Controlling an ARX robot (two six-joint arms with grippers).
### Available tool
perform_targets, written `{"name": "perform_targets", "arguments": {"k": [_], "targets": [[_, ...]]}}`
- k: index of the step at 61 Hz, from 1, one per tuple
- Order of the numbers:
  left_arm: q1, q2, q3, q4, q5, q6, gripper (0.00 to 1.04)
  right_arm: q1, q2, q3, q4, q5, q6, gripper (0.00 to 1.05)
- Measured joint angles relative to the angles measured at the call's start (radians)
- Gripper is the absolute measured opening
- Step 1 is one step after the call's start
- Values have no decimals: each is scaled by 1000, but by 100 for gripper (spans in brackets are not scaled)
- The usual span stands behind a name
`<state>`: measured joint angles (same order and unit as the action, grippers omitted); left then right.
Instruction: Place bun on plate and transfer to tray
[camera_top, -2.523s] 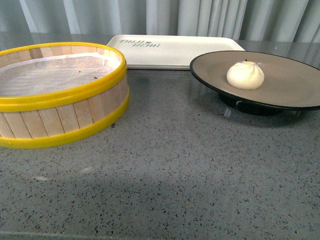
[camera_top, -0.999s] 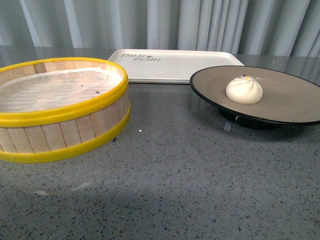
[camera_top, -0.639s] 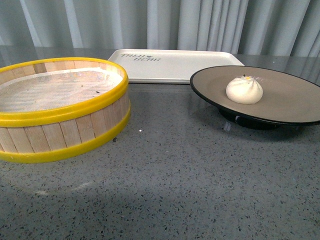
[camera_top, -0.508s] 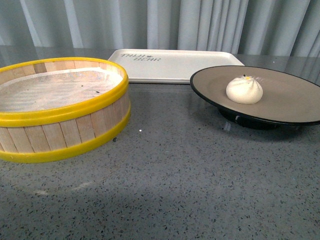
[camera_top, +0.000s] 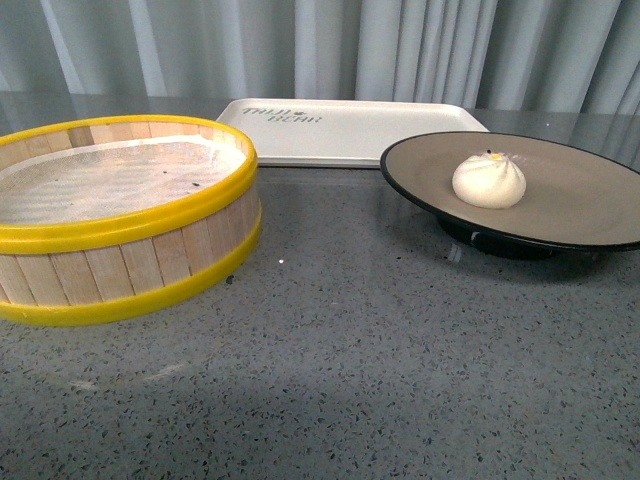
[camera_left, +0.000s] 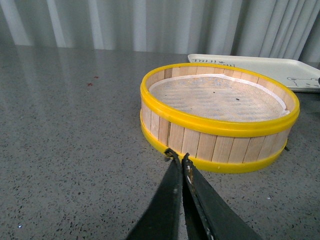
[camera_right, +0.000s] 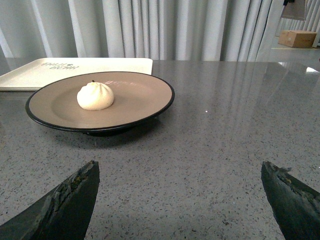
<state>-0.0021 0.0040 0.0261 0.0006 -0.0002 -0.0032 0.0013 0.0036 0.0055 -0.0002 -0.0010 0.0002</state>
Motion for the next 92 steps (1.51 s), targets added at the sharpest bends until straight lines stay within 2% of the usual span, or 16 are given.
{"name": "perform_targets", "arguments": {"k": [6, 19, 22, 23, 27, 29, 31, 37, 43, 47, 50, 55, 64, 71, 81, 92], "targets": [[0, 0, 0, 0, 0, 0, 33, 0, 0, 0, 0, 0, 0, 96], [0, 0, 0, 0, 0, 0, 76, 0, 0, 0, 0, 2, 0, 96], [0, 0, 0, 0, 0, 0, 83, 51, 45, 36, -91, 154, -29, 96], [0, 0, 0, 0, 0, 0, 87, 89, 85, 62, -142, 246, -43, 96], [0, 0, 0, 0, -3, 0, 97, 177, 202, 122, -183, 458, -80, 96], [0, 0, 0, 0, -2, 1, 100, 191, 251, 146, -161, 505, -100, 96], [0, 0, 0, 0, 0, 1, 99, 188, 279, 164, -137, 510, -110, 96], [0, 0, 0, 0, -2, 1, 98, 92, 382, 250, -6, 423, -116, 96], [0, -1, 0, 0, -1, 1, 98, -67, 497, 340, 114, 249, -64, 96], [0, -1, 0, 0, 0, 1, 98, -244, 662, 431, 190, 59, 62, 96], [0, -1, 0, 0, 0, 1, 98, -343, 787, 498, 207, -60, 178, 96], [0, 0, 0, 0, 0, 1, 98, -422, 953, 591, 235, -168, 378, 96], [0, -1, 0, 0, 0, 1, 98, -442, 1123, 711, 242, -273, 672, 96], [0, -1, 0, 0, 0, 1, 98, -396, 1227, 751, 227, -324, 868, 96], [0, -1, 0, 0, 0, 1, 98, -307, 1344, 751, 232, -353, 1027, 96], [0, -1, 0, 0, 0, 1, 98, -223, 1415, 751, 252, -369, 1102, 96]]}}
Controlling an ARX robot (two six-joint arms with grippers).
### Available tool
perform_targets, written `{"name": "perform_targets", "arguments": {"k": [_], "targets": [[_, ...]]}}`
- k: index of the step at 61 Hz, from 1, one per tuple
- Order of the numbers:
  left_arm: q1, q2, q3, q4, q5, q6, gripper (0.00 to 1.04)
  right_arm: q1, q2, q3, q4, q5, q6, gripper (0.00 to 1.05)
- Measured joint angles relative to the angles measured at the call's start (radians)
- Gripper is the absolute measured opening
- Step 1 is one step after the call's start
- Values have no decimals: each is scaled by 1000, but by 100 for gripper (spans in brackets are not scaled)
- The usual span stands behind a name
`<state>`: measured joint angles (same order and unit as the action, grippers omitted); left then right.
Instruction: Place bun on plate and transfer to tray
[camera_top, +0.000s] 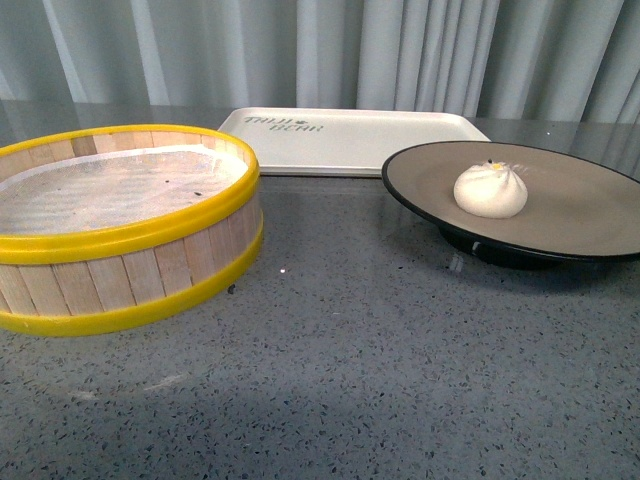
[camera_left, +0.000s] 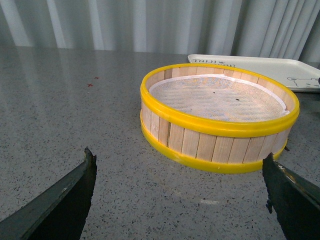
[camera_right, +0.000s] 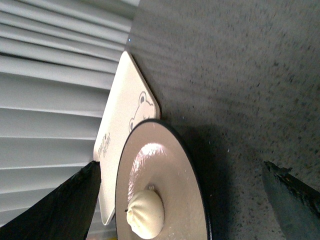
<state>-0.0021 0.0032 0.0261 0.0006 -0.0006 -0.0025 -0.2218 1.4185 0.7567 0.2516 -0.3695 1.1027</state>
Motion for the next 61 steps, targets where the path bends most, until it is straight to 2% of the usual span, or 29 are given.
{"name": "perform_targets", "arguments": {"k": [14, 30, 61], "targets": [[0, 0, 0, 0, 0, 0, 98, 109, 77, 11, 12, -7, 54, 96], [0, 0, 0, 0, 0, 0, 98, 146, 116, 19, 40, -14, 87, 95], [0, 0, 0, 0, 0, 0, 98, 121, 138, 5, 80, -26, 113, 12]]}}
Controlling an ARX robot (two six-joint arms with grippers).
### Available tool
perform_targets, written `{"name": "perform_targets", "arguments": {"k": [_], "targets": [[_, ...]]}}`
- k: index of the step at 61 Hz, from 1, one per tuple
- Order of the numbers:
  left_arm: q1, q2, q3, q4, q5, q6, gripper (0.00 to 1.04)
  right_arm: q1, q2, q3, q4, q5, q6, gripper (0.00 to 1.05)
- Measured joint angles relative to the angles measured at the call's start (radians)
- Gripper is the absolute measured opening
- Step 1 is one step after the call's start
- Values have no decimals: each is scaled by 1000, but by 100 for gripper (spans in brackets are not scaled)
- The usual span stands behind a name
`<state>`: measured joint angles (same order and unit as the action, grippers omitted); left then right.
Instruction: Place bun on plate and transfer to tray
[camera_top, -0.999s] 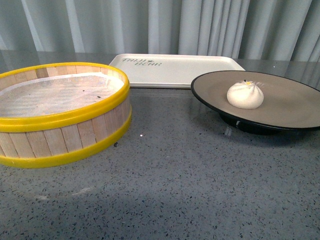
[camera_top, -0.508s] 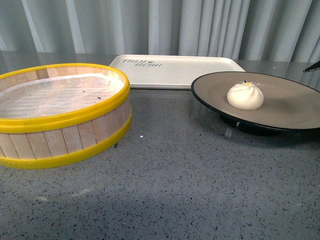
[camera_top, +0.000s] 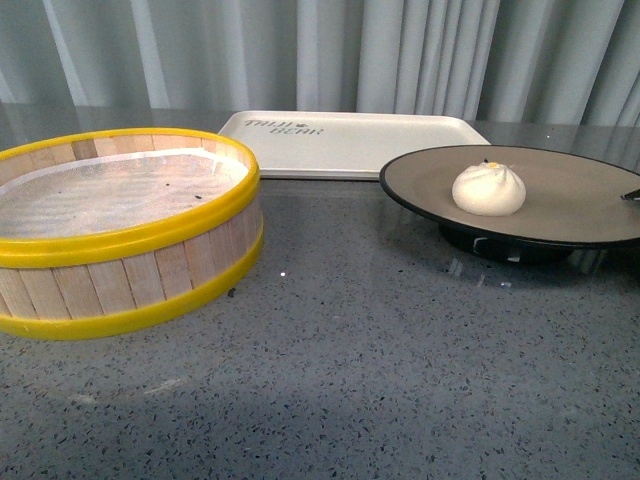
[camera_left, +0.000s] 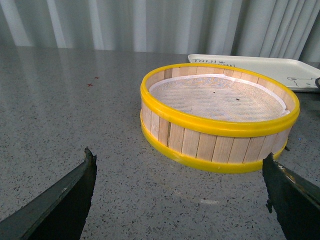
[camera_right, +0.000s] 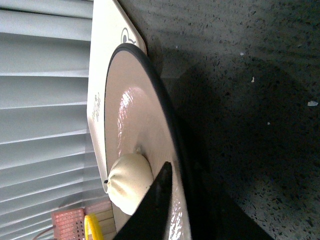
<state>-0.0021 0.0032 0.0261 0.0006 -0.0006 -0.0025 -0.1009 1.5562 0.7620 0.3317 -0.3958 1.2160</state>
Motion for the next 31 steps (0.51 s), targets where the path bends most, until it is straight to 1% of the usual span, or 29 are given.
{"name": "perform_targets", "arguments": {"k": [4, 6, 20, 31], "targets": [[0, 0, 0, 0, 0, 0, 98, -2, -1, -1, 2, -2, 3, 4], [0, 0, 0, 0, 0, 0, 98, -2, -4, -1, 5, -2, 10, 2], [0, 0, 0, 0, 0, 0, 98, -1, -18, -6, 23, 8, 3, 2], [0, 0, 0, 0, 0, 0, 98, 9, -60, -10, 46, 54, -21, 2]]}}
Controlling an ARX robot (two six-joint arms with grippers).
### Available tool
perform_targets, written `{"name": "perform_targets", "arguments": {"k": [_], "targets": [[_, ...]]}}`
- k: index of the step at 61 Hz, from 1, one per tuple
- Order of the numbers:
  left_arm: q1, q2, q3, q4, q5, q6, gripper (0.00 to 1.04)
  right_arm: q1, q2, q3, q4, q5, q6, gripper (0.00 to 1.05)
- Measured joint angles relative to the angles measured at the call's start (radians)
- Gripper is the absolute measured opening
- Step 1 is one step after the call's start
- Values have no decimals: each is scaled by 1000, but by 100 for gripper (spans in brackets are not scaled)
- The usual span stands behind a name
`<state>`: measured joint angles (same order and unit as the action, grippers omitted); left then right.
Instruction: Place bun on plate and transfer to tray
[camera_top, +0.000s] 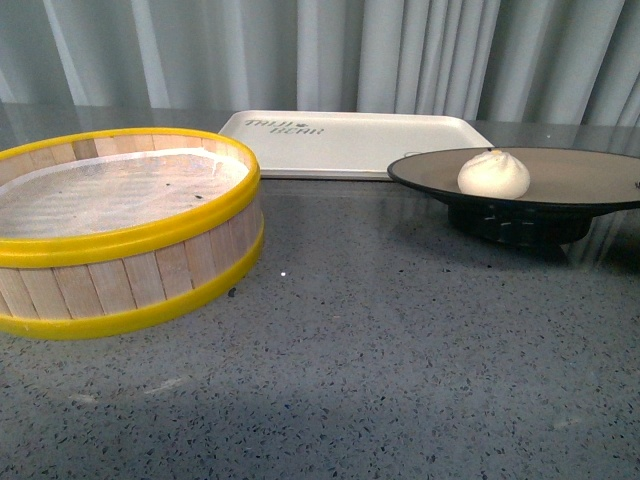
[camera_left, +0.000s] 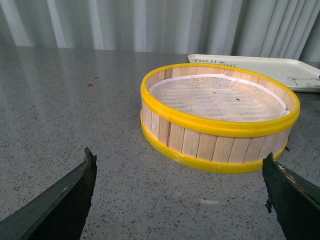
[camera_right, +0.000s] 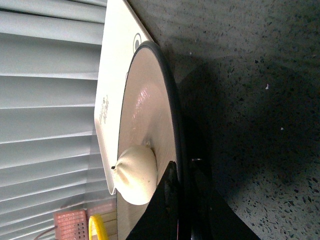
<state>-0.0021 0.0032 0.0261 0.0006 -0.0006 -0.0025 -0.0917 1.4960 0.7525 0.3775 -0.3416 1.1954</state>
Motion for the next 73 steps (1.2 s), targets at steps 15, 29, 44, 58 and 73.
{"name": "perform_targets", "arguments": {"k": [15, 29, 44, 58, 73], "targets": [[0, 0, 0, 0, 0, 0, 98, 8, -26, 82, 68, 10, -7, 2], [0, 0, 0, 0, 0, 0, 98, 8, 194, 298, 73, -6, -3, 2], [0, 0, 0, 0, 0, 0, 98, 37, 429, 617, 2, -5, 29, 2], [0, 0, 0, 0, 0, 0, 98, 76, 499, 679, -23, -6, 61, 2], [0, 0, 0, 0, 0, 0, 98, 84, 566, 691, 3, 0, 84, 2]]}}
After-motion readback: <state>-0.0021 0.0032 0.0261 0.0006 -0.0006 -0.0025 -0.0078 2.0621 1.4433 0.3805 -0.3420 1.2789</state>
